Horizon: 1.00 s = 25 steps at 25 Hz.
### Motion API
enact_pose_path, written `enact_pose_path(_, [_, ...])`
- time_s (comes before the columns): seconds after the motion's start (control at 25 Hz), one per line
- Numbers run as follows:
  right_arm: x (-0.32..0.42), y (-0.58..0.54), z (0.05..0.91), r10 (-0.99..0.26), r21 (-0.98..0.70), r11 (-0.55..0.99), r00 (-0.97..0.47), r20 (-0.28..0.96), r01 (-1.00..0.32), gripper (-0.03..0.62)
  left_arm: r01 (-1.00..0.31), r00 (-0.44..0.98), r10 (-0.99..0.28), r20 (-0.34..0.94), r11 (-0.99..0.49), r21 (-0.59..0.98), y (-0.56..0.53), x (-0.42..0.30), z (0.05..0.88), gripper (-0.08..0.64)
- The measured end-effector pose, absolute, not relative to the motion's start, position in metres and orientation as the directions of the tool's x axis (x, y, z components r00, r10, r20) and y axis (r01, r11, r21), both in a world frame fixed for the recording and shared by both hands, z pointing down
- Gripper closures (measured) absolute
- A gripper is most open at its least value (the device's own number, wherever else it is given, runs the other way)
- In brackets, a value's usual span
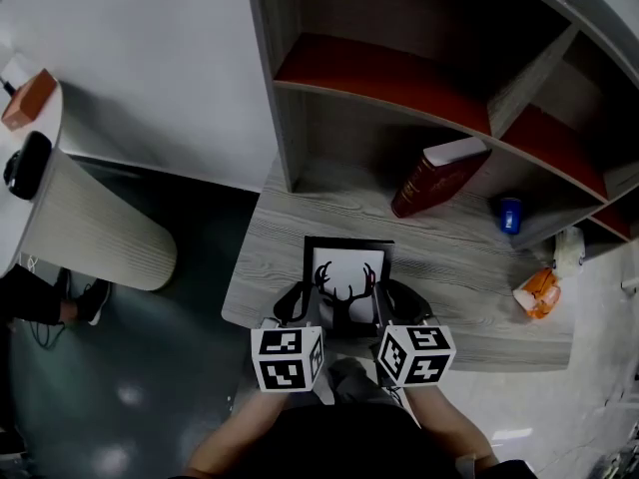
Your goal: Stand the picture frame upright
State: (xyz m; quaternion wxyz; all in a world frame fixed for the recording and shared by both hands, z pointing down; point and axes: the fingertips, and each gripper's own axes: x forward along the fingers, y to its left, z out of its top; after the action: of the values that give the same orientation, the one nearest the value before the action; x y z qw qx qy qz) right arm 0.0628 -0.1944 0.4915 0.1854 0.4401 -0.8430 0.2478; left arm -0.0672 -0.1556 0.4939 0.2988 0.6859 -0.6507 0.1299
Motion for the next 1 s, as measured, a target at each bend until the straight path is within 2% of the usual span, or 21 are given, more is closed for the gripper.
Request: enact_pose_path(1.0, [0.037, -0.229, 0.453, -0.638, -0.241, 0.593, -0.632, 0.44, -0.768, 0.523, -0.975, 0.012, -0.88, 0.474, 0.095, 0.2, -0.178, -0.089, 0.451, 0.492])
